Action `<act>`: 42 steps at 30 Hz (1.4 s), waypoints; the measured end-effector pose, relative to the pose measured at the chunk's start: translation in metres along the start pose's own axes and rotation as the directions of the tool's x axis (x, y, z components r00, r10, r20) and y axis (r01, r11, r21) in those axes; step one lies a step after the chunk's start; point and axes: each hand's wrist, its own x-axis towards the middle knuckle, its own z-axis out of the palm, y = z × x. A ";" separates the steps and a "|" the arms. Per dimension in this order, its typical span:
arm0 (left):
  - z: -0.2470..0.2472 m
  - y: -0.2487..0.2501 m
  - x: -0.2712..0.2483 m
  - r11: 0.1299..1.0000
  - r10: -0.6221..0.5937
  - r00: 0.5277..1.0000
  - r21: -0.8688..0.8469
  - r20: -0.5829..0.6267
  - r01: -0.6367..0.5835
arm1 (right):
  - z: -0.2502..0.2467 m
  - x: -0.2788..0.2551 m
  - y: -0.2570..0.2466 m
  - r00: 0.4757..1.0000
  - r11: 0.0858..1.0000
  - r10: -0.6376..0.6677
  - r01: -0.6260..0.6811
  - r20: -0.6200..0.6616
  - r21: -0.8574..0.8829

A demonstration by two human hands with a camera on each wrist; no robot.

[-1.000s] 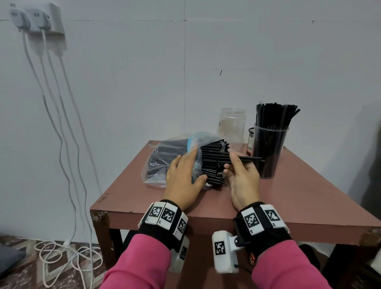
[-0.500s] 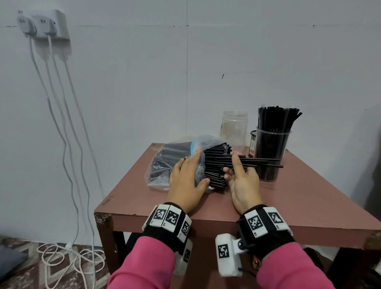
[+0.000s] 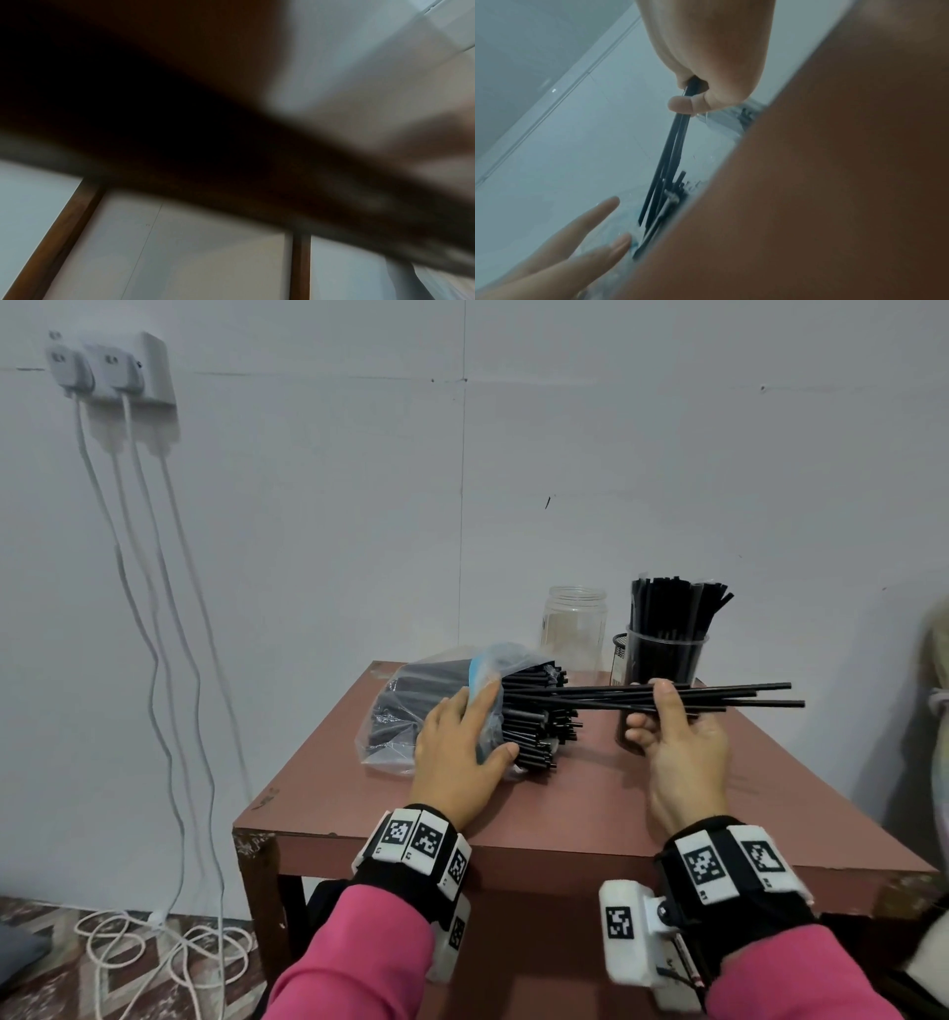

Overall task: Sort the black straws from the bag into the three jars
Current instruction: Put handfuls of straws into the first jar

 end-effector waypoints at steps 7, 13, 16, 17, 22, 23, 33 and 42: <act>-0.004 0.013 -0.007 0.984 0.069 0.985 -0.152 -0.159 -0.094 | -0.019 0.007 -0.045 0.974 0.963 -0.139 0.175 0.181 -0.204; -0.017 0.047 -0.011 0.893 -0.002 0.942 -0.424 -0.336 -0.149 | -0.020 0.004 -0.072 0.941 0.936 -0.209 0.271 0.264 -0.225; -0.025 0.075 -0.008 0.828 -0.082 0.936 -0.546 -0.343 -0.128 | -0.014 -0.001 -0.082 0.925 0.933 -0.239 0.303 0.296 -0.195; -0.028 0.083 -0.006 0.797 -0.125 0.941 -0.597 -0.314 -0.093 | -0.012 -0.003 -0.086 0.921 0.933 -0.247 0.310 0.301 -0.182; -0.036 0.106 0.005 0.588 -0.385 0.918 -0.792 -0.096 0.164 | -0.003 -0.011 -0.102 0.912 0.965 -0.200 0.246 0.359 -0.086; -0.038 0.109 0.008 0.484 -0.440 0.898 -0.845 -0.013 0.225 | -0.001 -0.012 -0.102 0.910 0.973 -0.174 0.219 0.375 -0.079; -0.018 0.117 0.018 -0.152 -0.631 0.687 -0.925 0.362 0.348 | 0.023 -0.008 -0.086 0.908 0.943 -0.118 0.229 0.401 -0.240; 0.019 0.143 0.022 -0.242 -0.497 0.657 -0.818 0.567 0.522 | 0.034 -0.004 -0.082 0.883 0.849 0.054 0.205 0.466 -0.487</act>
